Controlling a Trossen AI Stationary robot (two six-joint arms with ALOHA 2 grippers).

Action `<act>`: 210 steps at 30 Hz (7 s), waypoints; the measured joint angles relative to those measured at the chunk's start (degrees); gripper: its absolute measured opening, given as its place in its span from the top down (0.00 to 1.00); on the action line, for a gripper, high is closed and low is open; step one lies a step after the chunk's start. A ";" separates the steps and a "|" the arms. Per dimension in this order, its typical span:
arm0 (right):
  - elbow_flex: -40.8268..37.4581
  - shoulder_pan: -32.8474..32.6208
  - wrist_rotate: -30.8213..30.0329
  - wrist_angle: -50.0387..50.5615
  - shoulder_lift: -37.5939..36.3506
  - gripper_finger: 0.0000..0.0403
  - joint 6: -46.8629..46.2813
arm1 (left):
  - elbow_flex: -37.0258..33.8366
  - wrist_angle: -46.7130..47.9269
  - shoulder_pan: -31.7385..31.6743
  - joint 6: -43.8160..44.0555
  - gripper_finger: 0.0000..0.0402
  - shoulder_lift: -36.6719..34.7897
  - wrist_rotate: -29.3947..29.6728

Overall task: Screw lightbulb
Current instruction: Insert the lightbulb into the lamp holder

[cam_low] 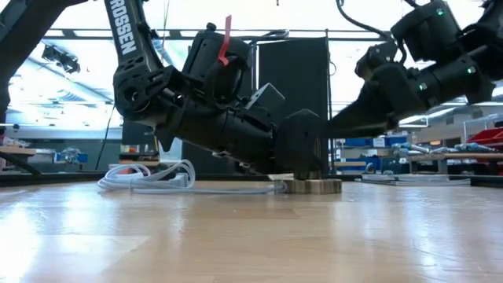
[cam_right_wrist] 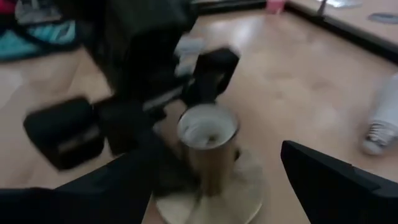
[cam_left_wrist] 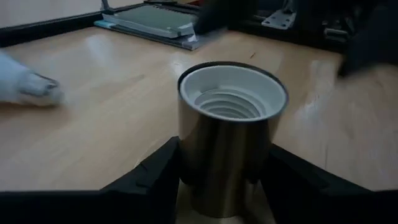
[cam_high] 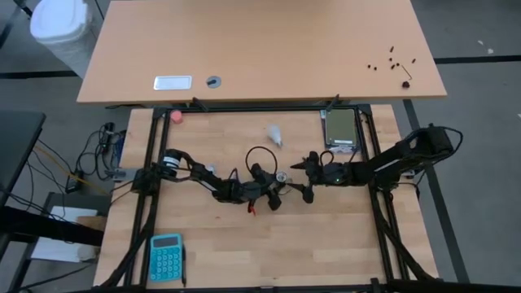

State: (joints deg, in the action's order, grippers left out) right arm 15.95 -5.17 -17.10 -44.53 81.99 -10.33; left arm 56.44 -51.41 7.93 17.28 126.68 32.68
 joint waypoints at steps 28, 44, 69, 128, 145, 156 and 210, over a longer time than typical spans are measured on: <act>0.02 3.16 -13.19 11.18 -13.71 0.14 -3.71 | -0.17 34.56 -0.22 1.59 0.22 -20.43 -6.43; 12.43 24.22 -9.40 25.79 3.36 0.14 -9.24 | -0.04 30.61 -20.38 2.90 0.29 -16.77 -7.74; 23.69 27.92 1.39 29.85 19.63 0.14 -8.68 | 7.61 24.21 -24.85 -1.80 0.29 -9.10 -15.53; 21.57 25.82 4.78 55.99 2.55 0.14 -4.66 | 15.22 38.87 -21.38 -10.76 0.36 -6.93 -22.84; 21.55 24.35 1.74 61.38 -4.55 0.14 -4.92 | 24.83 36.31 -20.09 -30.64 0.36 3.41 -15.70; 21.55 24.36 1.72 62.31 -9.34 0.14 -4.92 | 25.34 33.47 -19.50 -31.66 0.40 4.80 -16.49; 21.22 -16.26 -26.63 69.82 -35.49 0.14 -25.35 | 9.42 23.23 -0.01 -18.44 0.61 -17.36 -6.75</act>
State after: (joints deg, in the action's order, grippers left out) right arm 37.17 -21.44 -43.72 25.29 46.49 -35.68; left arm 65.86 -28.18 7.92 -1.16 109.32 25.93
